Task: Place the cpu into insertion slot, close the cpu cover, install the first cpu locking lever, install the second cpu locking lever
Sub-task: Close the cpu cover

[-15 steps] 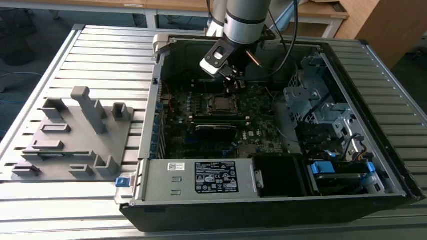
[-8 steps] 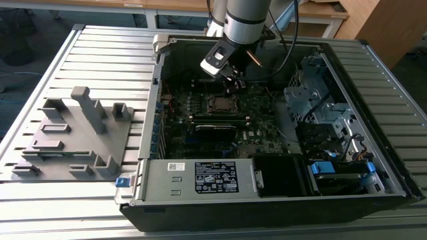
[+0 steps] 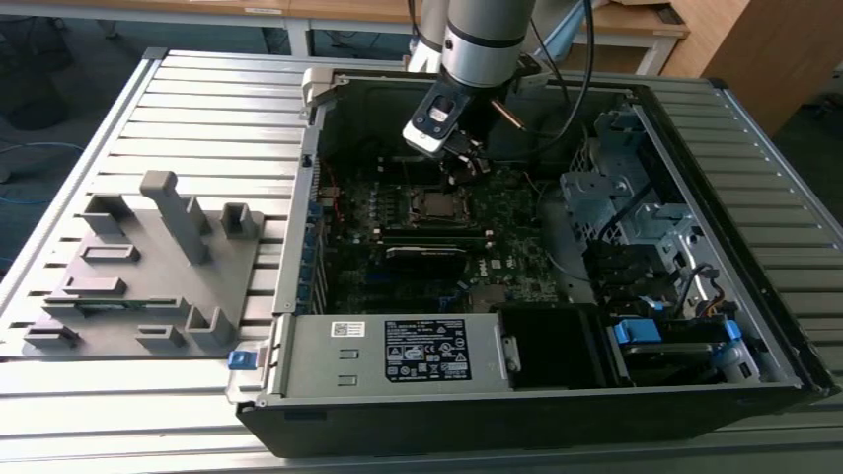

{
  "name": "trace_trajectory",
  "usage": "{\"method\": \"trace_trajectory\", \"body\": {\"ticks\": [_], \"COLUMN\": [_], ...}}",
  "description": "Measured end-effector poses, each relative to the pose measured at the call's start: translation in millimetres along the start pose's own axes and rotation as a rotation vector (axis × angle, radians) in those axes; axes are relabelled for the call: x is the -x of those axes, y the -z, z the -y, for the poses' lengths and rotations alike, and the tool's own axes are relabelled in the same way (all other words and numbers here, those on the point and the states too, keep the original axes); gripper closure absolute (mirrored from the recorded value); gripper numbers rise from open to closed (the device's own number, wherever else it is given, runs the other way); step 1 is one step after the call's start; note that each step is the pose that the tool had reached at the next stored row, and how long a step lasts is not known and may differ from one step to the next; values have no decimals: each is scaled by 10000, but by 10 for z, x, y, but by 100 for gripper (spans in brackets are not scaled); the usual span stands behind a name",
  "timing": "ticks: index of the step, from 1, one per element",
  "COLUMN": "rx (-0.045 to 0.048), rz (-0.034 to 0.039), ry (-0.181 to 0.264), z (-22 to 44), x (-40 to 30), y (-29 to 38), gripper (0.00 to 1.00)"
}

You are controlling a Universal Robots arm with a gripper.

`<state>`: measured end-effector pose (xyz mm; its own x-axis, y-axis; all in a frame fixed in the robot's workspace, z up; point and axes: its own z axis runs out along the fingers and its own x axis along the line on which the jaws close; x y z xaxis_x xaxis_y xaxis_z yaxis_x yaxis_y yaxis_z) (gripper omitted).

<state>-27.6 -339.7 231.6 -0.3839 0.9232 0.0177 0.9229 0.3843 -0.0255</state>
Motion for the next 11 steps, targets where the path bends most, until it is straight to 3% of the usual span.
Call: {"method": "trace_trajectory", "body": {"ticks": [7,11], "rx": [-1,-9], "rz": [1,12], "ry": [35,491], "z": [0,0], "x": [0,0], "y": [-1,-3], "gripper": [90,90]}}
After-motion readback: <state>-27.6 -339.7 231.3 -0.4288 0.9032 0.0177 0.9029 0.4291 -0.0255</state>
